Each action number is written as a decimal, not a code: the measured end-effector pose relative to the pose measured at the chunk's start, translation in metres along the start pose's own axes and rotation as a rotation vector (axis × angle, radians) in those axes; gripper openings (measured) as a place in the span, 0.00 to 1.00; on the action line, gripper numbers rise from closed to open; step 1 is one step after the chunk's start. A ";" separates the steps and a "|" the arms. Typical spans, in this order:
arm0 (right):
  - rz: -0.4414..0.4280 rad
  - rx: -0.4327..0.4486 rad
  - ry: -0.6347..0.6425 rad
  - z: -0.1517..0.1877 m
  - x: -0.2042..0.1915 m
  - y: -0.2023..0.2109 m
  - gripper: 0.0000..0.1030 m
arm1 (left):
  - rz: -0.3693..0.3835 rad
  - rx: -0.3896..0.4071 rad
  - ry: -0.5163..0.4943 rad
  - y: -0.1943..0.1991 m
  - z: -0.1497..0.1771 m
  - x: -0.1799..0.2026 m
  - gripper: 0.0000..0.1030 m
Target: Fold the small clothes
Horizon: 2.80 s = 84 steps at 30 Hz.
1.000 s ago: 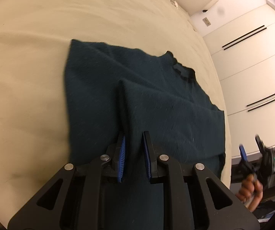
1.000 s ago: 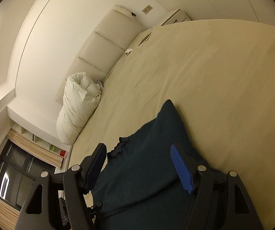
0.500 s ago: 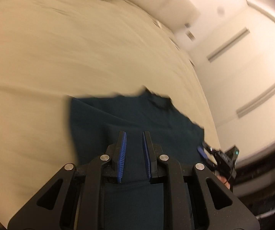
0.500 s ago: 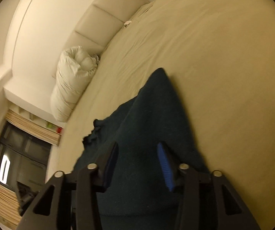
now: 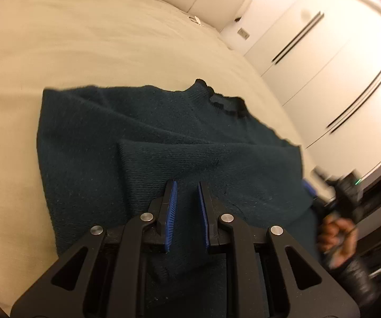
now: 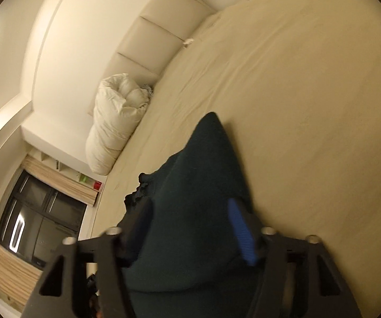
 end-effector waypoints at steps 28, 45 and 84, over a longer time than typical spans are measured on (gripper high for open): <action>0.269 -0.223 0.161 0.138 0.080 0.226 0.75 | 0.057 -0.126 0.173 0.227 0.216 0.048 0.82; 0.250 -0.378 0.143 0.196 0.084 0.223 0.58 | 0.111 -0.249 0.124 0.206 0.247 0.086 0.72; -0.090 -0.332 0.350 0.190 -0.056 0.192 0.08 | 0.385 0.001 0.238 0.205 0.146 0.116 0.05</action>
Point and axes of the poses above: each gripper's, at about its wrist camera, not at the fingertips, and y roughly against the way its jaws point, x to its right, z to its underside, the point moved 10 cm from there along -y, roughly the way its jaws point, and after that the axes turned 15 degrees about -y, right-handed, at the moved point
